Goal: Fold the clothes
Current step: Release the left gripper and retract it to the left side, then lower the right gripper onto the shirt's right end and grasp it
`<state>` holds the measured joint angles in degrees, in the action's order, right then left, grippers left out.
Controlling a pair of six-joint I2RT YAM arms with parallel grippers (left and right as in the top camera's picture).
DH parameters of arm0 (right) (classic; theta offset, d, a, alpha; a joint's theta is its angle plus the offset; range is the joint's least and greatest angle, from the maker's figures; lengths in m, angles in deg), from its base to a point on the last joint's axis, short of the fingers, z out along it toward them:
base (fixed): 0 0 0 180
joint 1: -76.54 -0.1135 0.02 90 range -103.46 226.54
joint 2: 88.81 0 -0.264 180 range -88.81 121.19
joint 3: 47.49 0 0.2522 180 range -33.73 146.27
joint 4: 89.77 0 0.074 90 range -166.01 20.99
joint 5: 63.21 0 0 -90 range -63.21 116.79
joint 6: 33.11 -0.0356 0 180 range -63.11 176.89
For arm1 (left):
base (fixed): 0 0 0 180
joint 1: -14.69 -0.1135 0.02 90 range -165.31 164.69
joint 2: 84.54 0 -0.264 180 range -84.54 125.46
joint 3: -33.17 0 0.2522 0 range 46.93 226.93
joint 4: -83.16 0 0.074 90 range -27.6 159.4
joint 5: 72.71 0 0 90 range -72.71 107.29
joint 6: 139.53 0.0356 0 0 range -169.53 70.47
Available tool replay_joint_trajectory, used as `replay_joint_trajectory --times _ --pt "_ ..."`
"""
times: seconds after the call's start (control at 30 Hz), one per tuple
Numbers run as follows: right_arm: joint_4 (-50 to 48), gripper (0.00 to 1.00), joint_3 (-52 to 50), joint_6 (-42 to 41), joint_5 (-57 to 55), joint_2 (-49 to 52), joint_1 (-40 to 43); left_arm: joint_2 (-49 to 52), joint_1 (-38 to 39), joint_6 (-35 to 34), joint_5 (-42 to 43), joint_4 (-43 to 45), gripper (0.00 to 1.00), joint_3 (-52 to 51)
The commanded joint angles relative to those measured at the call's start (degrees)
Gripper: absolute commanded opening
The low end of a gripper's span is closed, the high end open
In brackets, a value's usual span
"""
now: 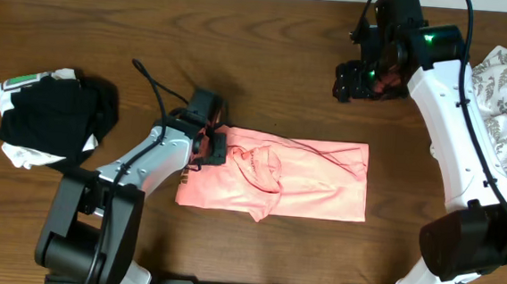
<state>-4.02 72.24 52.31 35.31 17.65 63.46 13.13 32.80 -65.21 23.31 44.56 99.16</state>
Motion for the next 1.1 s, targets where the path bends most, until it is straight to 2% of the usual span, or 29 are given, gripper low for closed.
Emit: replay_joint_trajectory --times 0.0,0.27,0.43,0.6,0.73,1.07 --pt "0.24 0.72 -0.46 -0.74 0.33 -0.22 0.42 -1.46 -1.66 0.63 -1.14 -0.35 0.35 1.25" --pt "4.39 0.75 -0.46 -0.74 0.59 -0.22 3.65 -15.26 -4.33 1.01 -1.16 -0.98 0.55 2.25" --pt "10.54 0.77 -1.44 4.48 4.48 -0.22 9.70 -21.68 -10.03 1.01 -1.18 -4.48 0.57 2.25" --pt "11.19 0.77 -7.74 7.26 8.79 -0.22 14.16 -21.75 -15.78 0.98 -1.14 -7.78 0.58 2.23" --pt "8.04 0.77 -16.31 10.03 14.71 -0.22 15.28 -21.42 -17.81 1.01 -1.14 -8.31 0.58 2.23" --pt "-4.39 0.78 -33.14 9.94 16.17 -0.22 15.37 -21.35 -17.84 1.01 -1.14 -8.39 0.58 2.23"
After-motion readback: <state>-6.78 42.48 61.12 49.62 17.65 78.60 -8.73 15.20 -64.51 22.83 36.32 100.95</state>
